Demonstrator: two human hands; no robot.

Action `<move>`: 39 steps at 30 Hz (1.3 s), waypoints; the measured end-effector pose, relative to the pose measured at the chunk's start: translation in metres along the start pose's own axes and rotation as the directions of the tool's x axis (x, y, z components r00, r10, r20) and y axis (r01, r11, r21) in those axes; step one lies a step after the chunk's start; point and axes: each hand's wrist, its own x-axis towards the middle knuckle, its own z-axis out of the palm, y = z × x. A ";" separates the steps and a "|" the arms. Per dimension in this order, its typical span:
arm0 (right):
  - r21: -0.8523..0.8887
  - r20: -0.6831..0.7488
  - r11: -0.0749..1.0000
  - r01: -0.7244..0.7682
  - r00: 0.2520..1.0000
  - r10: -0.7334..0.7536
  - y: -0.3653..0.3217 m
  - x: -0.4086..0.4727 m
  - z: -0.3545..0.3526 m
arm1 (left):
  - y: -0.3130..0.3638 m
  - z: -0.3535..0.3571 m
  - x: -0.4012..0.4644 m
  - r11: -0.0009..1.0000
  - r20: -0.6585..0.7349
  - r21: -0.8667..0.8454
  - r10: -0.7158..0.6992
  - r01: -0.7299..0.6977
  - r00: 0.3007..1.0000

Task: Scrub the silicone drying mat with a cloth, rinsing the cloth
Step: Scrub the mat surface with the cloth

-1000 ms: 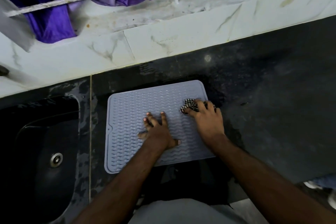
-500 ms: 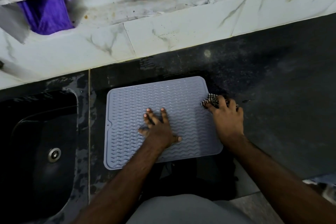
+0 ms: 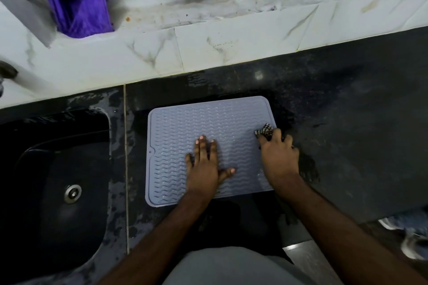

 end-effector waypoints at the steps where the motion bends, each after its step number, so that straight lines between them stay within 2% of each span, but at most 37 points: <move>1: 0.020 -0.004 0.999 0.044 0.999 -0.044 -0.009 -0.003 0.000 | -0.008 0.000 -0.005 1.000 -0.033 -0.022 0.017 -0.018 0.999; 4: 0.121 0.005 0.979 0.161 0.987 -0.163 -0.045 -0.010 -0.001 | -0.036 -0.001 -0.020 0.996 -0.117 -0.082 0.020 -0.030 0.993; 7: 0.156 -0.026 0.953 0.260 0.966 -0.259 -0.084 -0.018 0.000 | -0.066 -0.005 -0.036 0.994 -0.189 -0.104 -0.050 0.030 0.981; 13: 0.160 -0.150 0.864 0.477 0.877 -0.457 -0.153 -0.022 -0.006 | -0.118 -0.009 -0.061 0.974 -0.213 -0.201 -0.149 0.105 0.966; 15: 0.176 -0.153 0.823 0.540 0.841 -0.519 -0.177 -0.019 -0.008 | -0.130 -0.011 -0.065 0.970 -0.216 -0.222 -0.146 0.097 0.965; 18: 0.147 -0.120 0.791 0.594 0.805 -0.581 -0.209 -0.012 -0.004 | -0.140 -0.015 -0.065 0.987 -0.219 -0.149 -0.086 0.054 0.972; 21: 0.087 -0.044 0.807 0.584 0.811 -0.583 -0.222 -0.006 0.004 | -0.139 -0.023 -0.060 0.994 -0.219 -0.094 -0.075 0.056 0.973; 25: 0.096 -0.072 0.823 0.560 0.828 -0.555 -0.216 -0.005 0.008 | -0.130 -0.024 -0.055 0.993 -0.205 -0.019 -0.119 0.118 0.972; 31: 0.023 -0.049 0.877 0.481 0.876 -0.479 -0.196 -0.006 -0.001 | -0.114 -0.015 -0.051 0.973 -0.085 0.141 -0.171 0.182 0.982; 39: -0.008 -0.077 0.912 0.411 0.909 -0.410 -0.148 0.010 -0.004 | -0.092 -0.019 -0.043 0.939 -0.052 0.189 -0.282 0.287 0.958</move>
